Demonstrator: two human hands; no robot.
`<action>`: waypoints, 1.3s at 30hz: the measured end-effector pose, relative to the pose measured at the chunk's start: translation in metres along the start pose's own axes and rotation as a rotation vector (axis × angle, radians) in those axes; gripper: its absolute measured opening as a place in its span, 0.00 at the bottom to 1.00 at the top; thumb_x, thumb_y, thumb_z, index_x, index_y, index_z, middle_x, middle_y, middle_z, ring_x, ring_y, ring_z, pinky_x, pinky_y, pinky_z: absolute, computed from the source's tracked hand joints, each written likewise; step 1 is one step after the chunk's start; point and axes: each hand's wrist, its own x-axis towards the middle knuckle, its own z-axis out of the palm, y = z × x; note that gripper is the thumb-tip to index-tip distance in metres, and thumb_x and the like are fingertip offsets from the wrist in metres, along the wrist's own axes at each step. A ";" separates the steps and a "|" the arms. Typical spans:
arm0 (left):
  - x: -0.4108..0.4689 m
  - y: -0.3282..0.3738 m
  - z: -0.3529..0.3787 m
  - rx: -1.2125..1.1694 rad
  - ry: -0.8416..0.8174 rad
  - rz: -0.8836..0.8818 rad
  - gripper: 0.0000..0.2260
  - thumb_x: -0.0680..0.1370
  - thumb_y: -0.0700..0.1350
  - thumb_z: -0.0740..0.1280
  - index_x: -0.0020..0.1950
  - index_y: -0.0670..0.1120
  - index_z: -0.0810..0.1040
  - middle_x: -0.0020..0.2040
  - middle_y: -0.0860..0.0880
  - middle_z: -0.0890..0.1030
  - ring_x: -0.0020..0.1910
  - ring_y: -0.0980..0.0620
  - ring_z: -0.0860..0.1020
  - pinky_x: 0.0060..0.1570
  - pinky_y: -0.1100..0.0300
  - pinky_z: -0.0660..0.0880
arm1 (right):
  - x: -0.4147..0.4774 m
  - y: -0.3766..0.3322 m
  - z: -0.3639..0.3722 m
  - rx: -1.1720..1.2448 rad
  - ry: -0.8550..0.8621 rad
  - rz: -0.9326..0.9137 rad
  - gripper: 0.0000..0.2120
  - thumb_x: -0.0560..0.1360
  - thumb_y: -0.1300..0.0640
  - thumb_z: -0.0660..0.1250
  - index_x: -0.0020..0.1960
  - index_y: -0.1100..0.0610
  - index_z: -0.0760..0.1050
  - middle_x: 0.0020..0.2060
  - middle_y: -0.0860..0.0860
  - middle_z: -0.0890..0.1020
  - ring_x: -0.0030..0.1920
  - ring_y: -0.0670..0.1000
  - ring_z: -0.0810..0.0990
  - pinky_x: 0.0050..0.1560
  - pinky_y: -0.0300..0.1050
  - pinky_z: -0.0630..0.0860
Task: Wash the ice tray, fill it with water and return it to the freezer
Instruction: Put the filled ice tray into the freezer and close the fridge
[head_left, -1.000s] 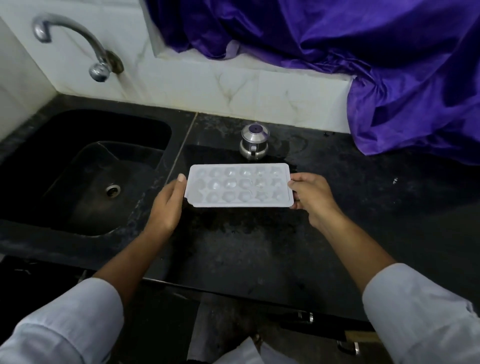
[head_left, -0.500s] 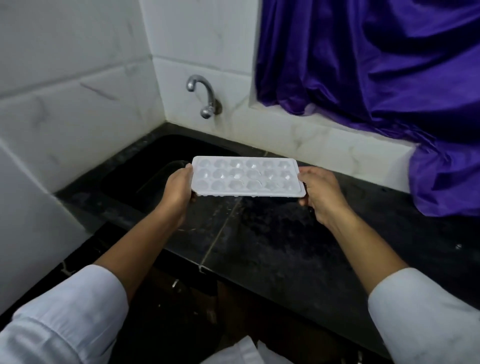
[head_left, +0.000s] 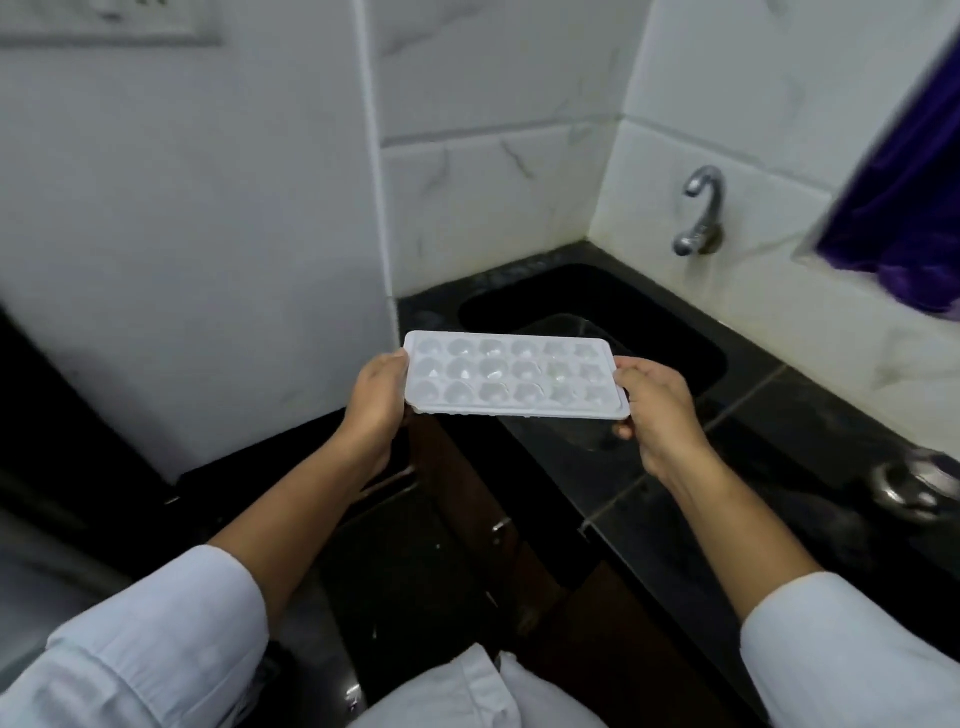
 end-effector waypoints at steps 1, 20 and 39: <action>-0.003 -0.002 -0.014 -0.010 0.041 0.005 0.15 0.88 0.47 0.55 0.49 0.44 0.77 0.34 0.53 0.79 0.31 0.56 0.74 0.30 0.63 0.69 | 0.002 -0.001 0.014 -0.004 -0.037 -0.004 0.13 0.79 0.66 0.61 0.51 0.57 0.84 0.34 0.52 0.86 0.28 0.48 0.73 0.22 0.40 0.62; -0.132 -0.043 -0.174 -0.316 0.936 -0.002 0.12 0.87 0.46 0.59 0.48 0.47 0.77 0.39 0.52 0.82 0.32 0.58 0.79 0.31 0.64 0.72 | -0.018 -0.017 0.246 -0.115 -0.865 -0.027 0.11 0.83 0.64 0.59 0.54 0.56 0.80 0.40 0.53 0.88 0.24 0.44 0.73 0.21 0.39 0.63; -0.367 -0.103 -0.206 -0.421 1.752 -0.102 0.14 0.88 0.47 0.58 0.46 0.46 0.76 0.35 0.54 0.81 0.32 0.58 0.79 0.32 0.64 0.73 | -0.236 0.025 0.389 -0.216 -1.687 -0.023 0.13 0.81 0.66 0.59 0.52 0.58 0.81 0.31 0.51 0.83 0.24 0.47 0.70 0.22 0.37 0.61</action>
